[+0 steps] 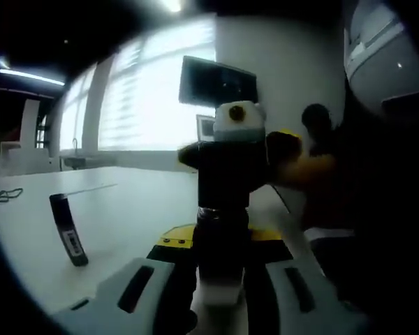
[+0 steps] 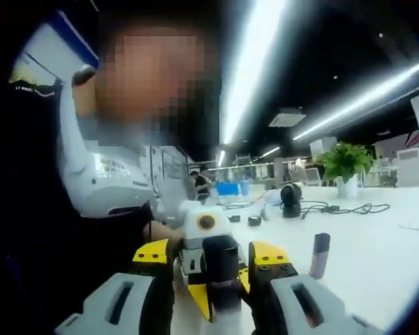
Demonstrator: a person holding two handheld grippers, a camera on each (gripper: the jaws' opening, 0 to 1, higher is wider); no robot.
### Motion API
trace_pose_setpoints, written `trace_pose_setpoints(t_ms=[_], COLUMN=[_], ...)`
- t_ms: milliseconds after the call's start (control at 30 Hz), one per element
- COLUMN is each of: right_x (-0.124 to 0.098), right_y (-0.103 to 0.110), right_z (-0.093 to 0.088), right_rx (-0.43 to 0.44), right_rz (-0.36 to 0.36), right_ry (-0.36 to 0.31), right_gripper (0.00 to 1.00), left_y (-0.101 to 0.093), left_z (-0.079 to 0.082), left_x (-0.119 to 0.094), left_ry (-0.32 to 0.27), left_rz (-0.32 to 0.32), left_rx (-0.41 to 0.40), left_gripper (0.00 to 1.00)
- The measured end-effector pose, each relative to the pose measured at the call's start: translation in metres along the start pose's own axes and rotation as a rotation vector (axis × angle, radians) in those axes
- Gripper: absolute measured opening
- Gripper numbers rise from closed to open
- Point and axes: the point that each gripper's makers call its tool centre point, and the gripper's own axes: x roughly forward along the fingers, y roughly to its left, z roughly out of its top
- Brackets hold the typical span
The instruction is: Pick up cosmetic bottle twist off cap place on table pick up cap screw tight cap place on table
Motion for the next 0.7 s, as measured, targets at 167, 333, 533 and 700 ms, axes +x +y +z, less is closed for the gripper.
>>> trace_pose_setpoints(t_ms=[167, 333, 533, 700], right_x=[0.0, 0.006, 0.02, 0.03], right_y=[-0.011, -0.018, -0.017, -0.016], right_z=[-0.007, -0.004, -0.012, -0.012], right_rx=[0.025, 0.062, 0.039, 0.01], right_rz=[-0.043, -0.071, -0.064, -0.062], right_ry=[-0.004, -0.06, -0.009, 0.018], right_gripper=[0.35, 0.25, 0.26, 0.27], left_y=[0.003, 0.002, 0.003, 0.005], left_z=[0.003, 0.003, 0.004, 0.003], left_x=[-0.001, -0.001, -0.001, -0.002], left_ry=[-0.017, -0.018, -0.017, -0.018], left_rz=[0.009, 0.008, 0.01, 0.014], left_rx=[-0.023, -0.009, -0.017, -0.02], left_gripper=[0.15, 0.14, 0.14, 0.14])
